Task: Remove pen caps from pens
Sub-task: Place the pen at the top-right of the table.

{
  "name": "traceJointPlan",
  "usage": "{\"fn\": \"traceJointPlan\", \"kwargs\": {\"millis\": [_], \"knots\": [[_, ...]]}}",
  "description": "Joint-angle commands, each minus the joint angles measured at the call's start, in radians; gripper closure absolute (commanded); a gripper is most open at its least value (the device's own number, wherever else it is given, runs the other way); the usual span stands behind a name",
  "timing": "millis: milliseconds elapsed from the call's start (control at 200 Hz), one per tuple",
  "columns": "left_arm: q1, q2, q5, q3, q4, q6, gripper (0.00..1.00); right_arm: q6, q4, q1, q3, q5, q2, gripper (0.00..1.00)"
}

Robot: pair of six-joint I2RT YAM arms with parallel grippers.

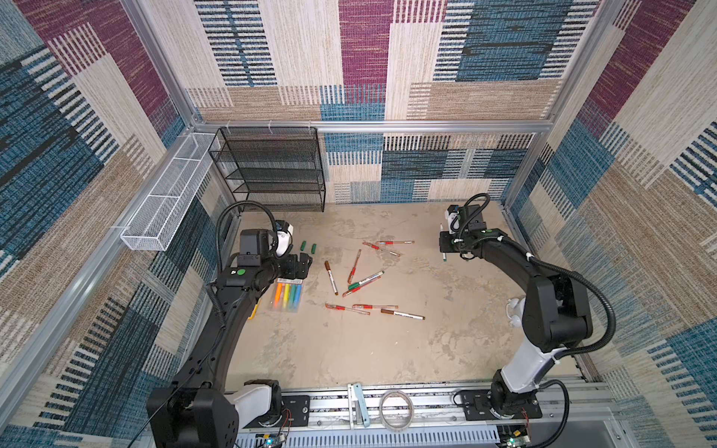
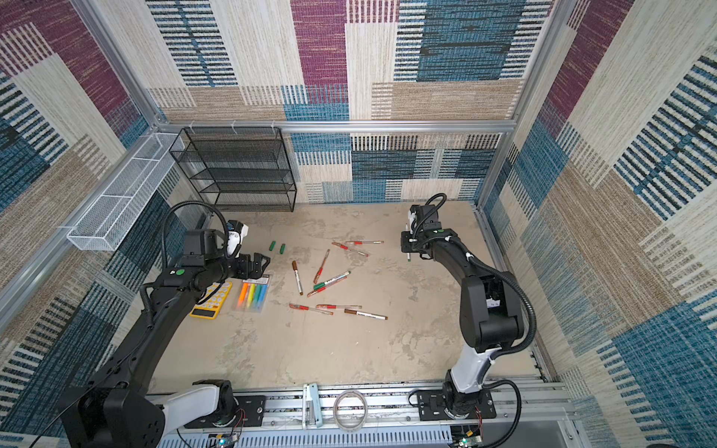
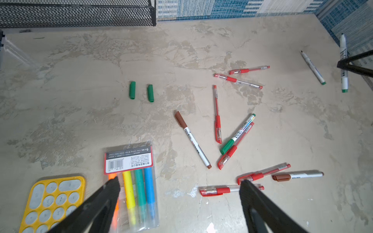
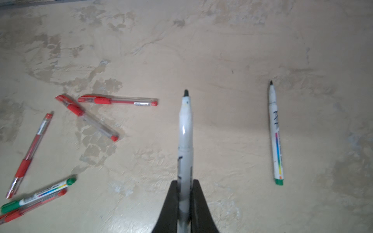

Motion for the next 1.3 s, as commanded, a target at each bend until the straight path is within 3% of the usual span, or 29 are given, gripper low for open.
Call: {"fn": "traceJointPlan", "kwargs": {"millis": [0,265,621,861,1107,1297], "knots": [[0.017,-0.008,0.058,-0.003,0.066,-0.034,0.03,-0.045,-0.045,-0.023,0.072,0.030,0.081,0.97],[0.028,-0.021,0.070,-0.009,0.073,-0.047,0.03,-0.072,-0.111,-0.059,0.239,0.092,0.277,0.96],[0.036,-0.027,0.071,-0.008,0.073,-0.045,0.02,-0.075,-0.184,-0.079,0.384,0.092,0.430,0.94],[0.046,-0.033,0.077,-0.005,0.069,-0.048,0.02,-0.082,-0.184,-0.082,0.388,0.107,0.471,0.91],[0.057,-0.035,0.082,-0.004,0.068,-0.054,0.02,-0.073,-0.177,-0.087,0.380,0.080,0.466,0.77],[0.060,-0.033,0.084,-0.005,0.070,-0.057,0.02,-0.067,-0.189,-0.086,0.392,0.062,0.435,0.72]]}}
